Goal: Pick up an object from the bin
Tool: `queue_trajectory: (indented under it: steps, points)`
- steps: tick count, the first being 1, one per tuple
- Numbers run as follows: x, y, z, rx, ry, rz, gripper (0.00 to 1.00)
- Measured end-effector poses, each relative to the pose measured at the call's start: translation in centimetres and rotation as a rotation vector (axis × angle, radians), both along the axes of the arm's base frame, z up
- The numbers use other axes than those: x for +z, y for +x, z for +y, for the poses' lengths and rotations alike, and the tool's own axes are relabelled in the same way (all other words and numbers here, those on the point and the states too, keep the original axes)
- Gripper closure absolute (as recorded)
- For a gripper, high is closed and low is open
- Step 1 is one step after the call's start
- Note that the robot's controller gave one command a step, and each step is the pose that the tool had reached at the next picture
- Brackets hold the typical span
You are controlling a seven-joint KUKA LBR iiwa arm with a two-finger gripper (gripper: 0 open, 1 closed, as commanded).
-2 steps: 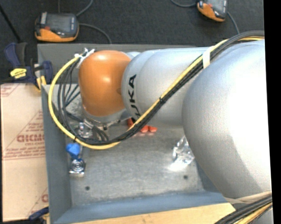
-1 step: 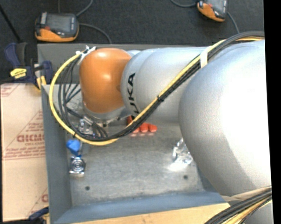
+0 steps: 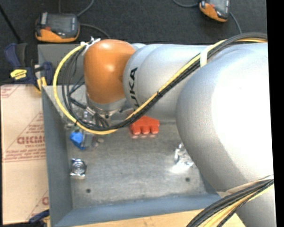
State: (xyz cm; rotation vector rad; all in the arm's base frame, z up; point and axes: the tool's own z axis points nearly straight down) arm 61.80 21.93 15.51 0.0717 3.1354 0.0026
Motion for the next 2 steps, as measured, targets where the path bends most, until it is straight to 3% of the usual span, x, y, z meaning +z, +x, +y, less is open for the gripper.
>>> queue_trajectory:
  steps: [1, 2]
  points:
    - [2.8, 2.7, 1.1, -0.101, 0.002, -0.002, 1.00]
    - [8.5, -0.8, 0.5, -0.115, 0.003, -0.002, 1.00]
